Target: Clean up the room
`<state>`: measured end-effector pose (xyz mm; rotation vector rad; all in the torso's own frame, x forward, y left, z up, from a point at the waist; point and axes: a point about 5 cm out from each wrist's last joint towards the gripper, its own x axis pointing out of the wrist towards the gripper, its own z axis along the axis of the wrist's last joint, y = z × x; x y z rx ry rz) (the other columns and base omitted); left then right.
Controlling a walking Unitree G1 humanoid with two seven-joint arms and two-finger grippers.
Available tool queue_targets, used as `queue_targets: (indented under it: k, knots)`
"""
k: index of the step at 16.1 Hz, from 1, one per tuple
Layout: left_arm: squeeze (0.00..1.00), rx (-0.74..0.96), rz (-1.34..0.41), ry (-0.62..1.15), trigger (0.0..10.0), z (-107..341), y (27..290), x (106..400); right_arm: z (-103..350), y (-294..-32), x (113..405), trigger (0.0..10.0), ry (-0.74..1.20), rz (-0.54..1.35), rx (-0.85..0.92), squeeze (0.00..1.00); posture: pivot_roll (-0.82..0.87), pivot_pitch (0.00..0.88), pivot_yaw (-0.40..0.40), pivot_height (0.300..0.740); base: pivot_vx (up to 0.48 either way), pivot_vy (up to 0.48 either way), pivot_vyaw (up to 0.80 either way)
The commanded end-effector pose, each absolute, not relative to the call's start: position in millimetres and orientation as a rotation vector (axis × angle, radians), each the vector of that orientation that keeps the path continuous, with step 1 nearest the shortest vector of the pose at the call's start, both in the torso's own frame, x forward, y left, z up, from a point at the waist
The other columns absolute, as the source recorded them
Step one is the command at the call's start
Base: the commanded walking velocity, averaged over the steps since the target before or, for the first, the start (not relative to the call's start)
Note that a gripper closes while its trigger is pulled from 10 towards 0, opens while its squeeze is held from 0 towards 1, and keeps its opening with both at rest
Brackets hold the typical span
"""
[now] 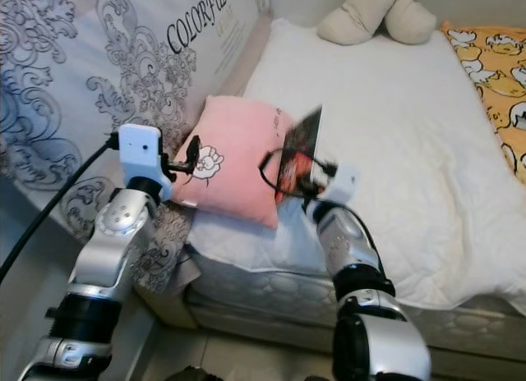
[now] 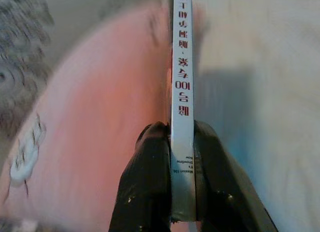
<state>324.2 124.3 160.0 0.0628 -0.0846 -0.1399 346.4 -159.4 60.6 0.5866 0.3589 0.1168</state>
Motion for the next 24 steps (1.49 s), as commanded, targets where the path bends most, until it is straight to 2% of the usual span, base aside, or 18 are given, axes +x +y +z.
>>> queue_targets:
  k: [1, 2, 4, 5, 6, 8, 11, 14, 16, 17, 18, 19, 21, 24]
  knots:
    - [0.0, 0.061, -0.147, -0.07, 10.0, 161, 126, 321, 56, -161, 345, 0.0, 0.399, 0.122, 0.641, 0.0, 0.02, 0.079, 0.103, 0.74, 0.0, 0.0, 0.0]
    - [0.0, 0.055, -0.149, -0.05, 10.0, 162, 127, 314, 36, -165, 332, 0.0, 0.51, 0.136, 0.614, 0.0, 0.07, 0.124, 0.119, 0.74, 0.0, 0.0, 0.0]
    - [0.0, 0.058, -0.158, -0.046, 10.0, 165, 127, 307, 29, -166, 327, 0.0, 0.558, 0.169, 0.53, 0.0, 0.09, 0.138, 0.119, 0.74, 0.0, 0.0, 0.0]
    - [0.0, 0.051, -0.171, -0.044, 10.0, 166, 126, 303, 33, -168, 330, 0.0, 0.552, 0.17, 0.494, 0.0, 0.11, 0.16, 0.127, 0.74, 0.0, 0.0, 0.0]
    - [0.0, -0.024, -0.333, -0.023, 10.0, 162, 107, 286, 52, -171, 346, 0.0, 0.485, 0.165, 0.388, 0.0, 0.12, 0.17, 0.135, 0.74, 0.0, 0.0, 0.0]
    - [0.0, -0.024, -0.405, 0.009, 10.0, 155, 100, 270, 68, -169, 357, 0.0, 0.434, 0.163, 0.379, 0.0, 0.13, 0.181, 0.125, 0.74, 0.0, 0.0, 0.0]
    - [0.0, -0.064, -0.406, 0.039, 10.0, 156, 99, 256, 84, -174, 368, 0.0, 0.4, 0.146, 0.251, 0.0, 0.16, 0.206, 0.106, 0.74, 0.0, 0.0, 0.0]
    - [0.0, -0.071, -0.406, 0.051, 10.0, 155, 98, 247, 92, -176, 373, 0.0, 0.384, 0.106, 0.226, 0.0, 0.18, 0.218, 0.091, 0.74, 0.0, 0.0, 0.0]
    - [0.0, -0.061, -0.402, 0.054, 10.0, 158, 100, 240, 82, -181, 368, 0.0, 0.423, 0.024, 0.23, 0.0, 0.2, 0.23, 0.085, 0.74, 0.0, 0.0, 0.0]
    - [0.0, -0.067, -0.466, 0.052, 10.0, 160, 96, 235, 80, -184, 367, 0.0, 0.427, -0.008, 0.22, 0.0, 0.21, 0.24, 0.091, 0.74, 0.0, 0.0, 0.0]
    - [0.0, -0.098, -0.543, 0.074, 10.0, 161, 90, 228, 78, -185, 366, 4.5, 0.438, -0.034, 0.208, 1.0, 0.22, 0.246, 0.096, 0.74, 0.0, 0.0, 0.0]
    - [0.0, -0.108, -0.588, 0.091, 10.0, 161, 87, 222, 77, -184, 365, 10.0, 0.445, -0.029, 0.194, 1.0, 0.22, 0.247, 0.097, 0.74, 0.0, 0.0, 0.0]
    - [0.0, -0.116, -0.629, 0.105, 10.0, 162, 83, 217, 77, -182, 366, 10.0, 0.45, -0.036, 0.192, 1.0, 0.22, 0.247, 0.097, 0.74, 0.0, 0.0, 0.0]
    - [0.0, -0.169, -0.8, 0.107, 10.0, 181, 71, 207, 79, -181, 367, 10.0, 0.446, -0.091, 0.286, 1.0, 0.21, 0.237, 0.089, 0.74, 0.0, 0.0, 0.0]
